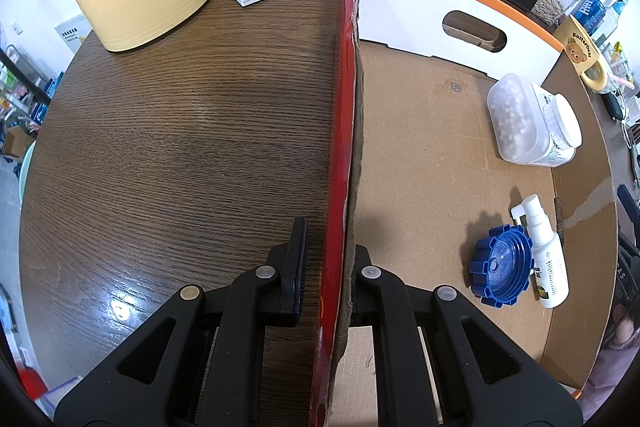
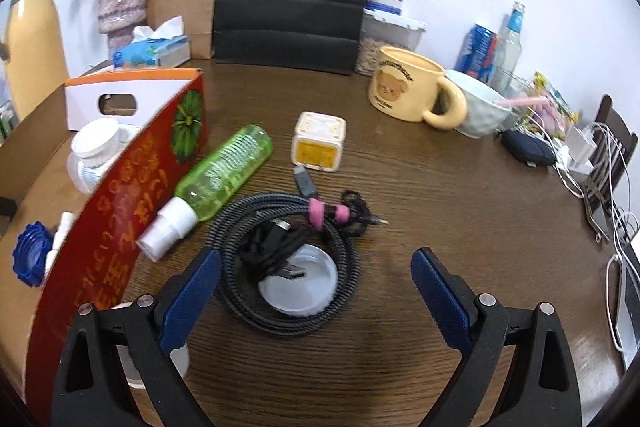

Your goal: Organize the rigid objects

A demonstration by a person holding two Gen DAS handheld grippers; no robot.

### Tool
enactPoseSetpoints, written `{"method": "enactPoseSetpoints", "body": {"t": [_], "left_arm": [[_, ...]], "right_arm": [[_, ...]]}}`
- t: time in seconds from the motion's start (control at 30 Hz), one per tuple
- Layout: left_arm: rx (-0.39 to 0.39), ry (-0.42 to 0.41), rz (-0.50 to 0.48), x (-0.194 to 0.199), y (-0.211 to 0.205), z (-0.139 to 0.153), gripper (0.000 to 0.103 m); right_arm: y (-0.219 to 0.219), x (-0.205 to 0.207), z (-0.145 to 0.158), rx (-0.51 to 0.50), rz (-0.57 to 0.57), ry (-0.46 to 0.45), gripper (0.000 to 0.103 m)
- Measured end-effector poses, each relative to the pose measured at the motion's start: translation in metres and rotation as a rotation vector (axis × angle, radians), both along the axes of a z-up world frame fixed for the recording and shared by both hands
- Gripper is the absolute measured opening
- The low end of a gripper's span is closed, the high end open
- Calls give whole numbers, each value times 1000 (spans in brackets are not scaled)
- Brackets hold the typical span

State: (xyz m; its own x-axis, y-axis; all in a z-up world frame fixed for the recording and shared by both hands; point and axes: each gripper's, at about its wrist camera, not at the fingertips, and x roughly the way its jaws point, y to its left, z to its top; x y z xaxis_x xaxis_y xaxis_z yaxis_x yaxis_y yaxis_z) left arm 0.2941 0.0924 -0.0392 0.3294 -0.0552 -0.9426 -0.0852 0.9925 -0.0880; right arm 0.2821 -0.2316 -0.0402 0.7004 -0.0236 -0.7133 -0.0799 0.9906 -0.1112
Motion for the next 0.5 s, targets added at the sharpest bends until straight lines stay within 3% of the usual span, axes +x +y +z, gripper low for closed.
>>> {"method": "enactPoseSetpoints", "body": {"t": [0.07, 0.17, 0.3, 0.37, 0.5], "left_arm": [[0, 0, 0, 0, 1, 0, 7], [0, 0, 0, 0, 1, 0, 7], [0, 0, 0, 0, 0, 0, 7], [0, 0, 0, 0, 1, 0, 7], [0, 0, 0, 0, 0, 0, 7]], "right_arm": [[3, 3, 0, 2, 11, 1, 66], [5, 6, -1, 12, 24, 4, 52], [7, 5, -1, 24, 42, -4, 45], [6, 3, 1, 39, 46, -17, 33], [6, 1, 3, 41, 41, -33, 32]]}}
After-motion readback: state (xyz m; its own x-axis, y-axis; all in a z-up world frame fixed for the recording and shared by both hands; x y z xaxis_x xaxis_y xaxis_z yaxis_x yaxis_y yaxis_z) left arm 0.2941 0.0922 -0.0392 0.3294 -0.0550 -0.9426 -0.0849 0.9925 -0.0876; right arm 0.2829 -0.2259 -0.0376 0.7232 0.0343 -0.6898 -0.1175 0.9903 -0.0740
